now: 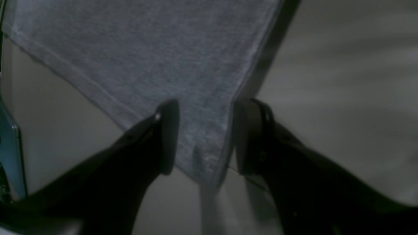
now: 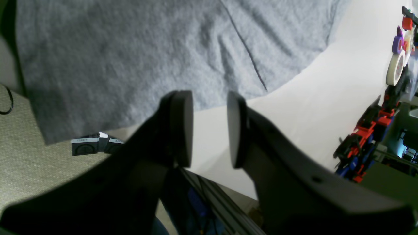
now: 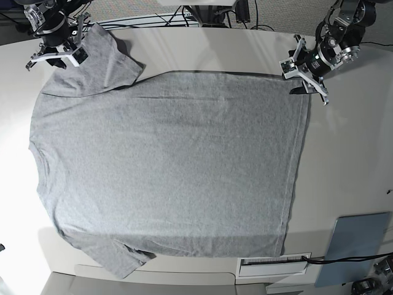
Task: Fold the T-shirt properly
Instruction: 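Move both grippers down to the shoulder corners of the grey T-shirt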
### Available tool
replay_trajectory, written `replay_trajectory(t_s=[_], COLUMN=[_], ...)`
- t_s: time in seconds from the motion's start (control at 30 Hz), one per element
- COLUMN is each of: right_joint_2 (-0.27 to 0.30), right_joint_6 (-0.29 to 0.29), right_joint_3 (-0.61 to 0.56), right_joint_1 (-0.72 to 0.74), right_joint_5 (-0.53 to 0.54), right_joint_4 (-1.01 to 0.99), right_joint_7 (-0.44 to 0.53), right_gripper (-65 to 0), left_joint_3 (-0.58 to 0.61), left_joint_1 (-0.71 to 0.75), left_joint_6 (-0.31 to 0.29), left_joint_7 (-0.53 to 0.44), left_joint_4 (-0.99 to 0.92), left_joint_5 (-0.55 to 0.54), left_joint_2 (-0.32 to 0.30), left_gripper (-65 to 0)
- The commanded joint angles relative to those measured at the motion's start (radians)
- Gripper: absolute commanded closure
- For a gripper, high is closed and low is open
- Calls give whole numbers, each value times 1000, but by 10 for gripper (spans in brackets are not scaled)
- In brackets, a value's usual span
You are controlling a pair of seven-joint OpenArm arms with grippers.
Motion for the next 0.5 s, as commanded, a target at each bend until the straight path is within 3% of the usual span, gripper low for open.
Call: replay_trajectory(t_s=[0.0,0.4,0.47], right_joint_2=[11,11,11], right_joint_6=[-13,-13,-13], right_joint_3=[6,6,6], right_joint_1=[-5,-5,-5], right_joint_5=[-6,-6,-6], right_joint_4=[16,16,16], right_joint_7=[11,10,10], right_gripper=[-183,-183,-183], left_joint_3=[4,4,4], left_joint_1=[8,-77,-77], left_joint_6=[-43,-50,-76], left_joint_7=[103,87,84], left_joint_4=[-27,-127,-127], left_joint_5=[61,60,60], left_joint_2=[-8,-8,-8], left_gripper=[-288,-288,-284])
